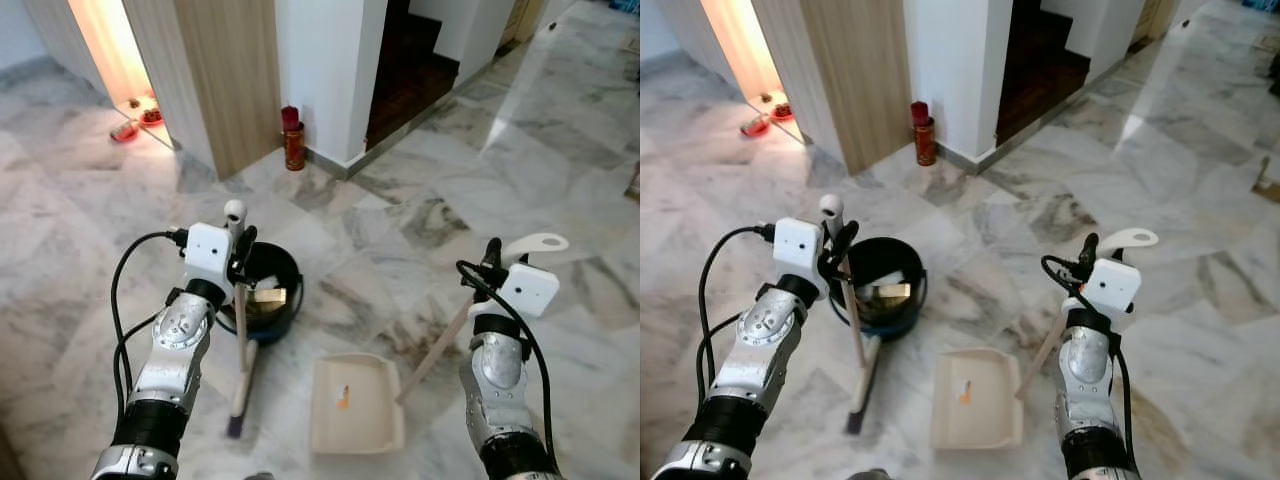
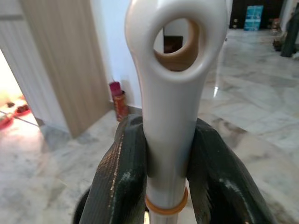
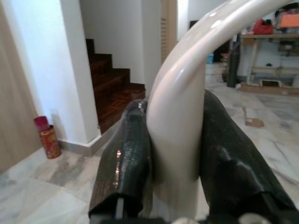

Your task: Sweep floor

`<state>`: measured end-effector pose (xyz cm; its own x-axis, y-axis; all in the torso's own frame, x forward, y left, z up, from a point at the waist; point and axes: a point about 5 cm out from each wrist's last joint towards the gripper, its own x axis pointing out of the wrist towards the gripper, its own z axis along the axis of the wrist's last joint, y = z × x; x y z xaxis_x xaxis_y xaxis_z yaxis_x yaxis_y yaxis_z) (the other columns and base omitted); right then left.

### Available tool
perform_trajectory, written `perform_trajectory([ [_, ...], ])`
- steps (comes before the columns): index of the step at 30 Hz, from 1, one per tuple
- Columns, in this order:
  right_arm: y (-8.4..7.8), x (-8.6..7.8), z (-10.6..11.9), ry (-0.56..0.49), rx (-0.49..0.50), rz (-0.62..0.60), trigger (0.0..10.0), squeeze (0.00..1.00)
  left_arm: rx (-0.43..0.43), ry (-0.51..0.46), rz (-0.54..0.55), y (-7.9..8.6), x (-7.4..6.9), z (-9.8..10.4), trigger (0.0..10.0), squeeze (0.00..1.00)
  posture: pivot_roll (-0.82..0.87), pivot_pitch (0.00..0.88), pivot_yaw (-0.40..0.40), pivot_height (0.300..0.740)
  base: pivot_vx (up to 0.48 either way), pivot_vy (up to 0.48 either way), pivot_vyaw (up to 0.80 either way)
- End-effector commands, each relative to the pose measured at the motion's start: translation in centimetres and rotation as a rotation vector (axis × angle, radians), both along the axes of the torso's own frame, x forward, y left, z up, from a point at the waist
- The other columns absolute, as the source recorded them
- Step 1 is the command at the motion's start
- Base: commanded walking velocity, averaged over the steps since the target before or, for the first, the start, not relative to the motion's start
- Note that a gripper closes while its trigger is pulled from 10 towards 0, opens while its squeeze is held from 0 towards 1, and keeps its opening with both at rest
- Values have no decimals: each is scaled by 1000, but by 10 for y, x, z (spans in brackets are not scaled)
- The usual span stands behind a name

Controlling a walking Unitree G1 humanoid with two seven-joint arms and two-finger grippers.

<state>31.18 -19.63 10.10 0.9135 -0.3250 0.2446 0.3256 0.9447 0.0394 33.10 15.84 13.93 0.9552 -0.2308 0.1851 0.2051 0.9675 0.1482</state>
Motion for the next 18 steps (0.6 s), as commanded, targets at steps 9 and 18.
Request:
perform_trajectory([
  [9,-6,0,6,-25,-8,-8,10000,0,4,-57,2,-3,-3,7,10000,0,197,104,-41,740,0,-355,-356],
  [18,-12,-1,6,-11,-12,-2,10000,0,-28,-66,18,-5,-2,6,10000,0,171,92,-57,740,0,0,-413],
])
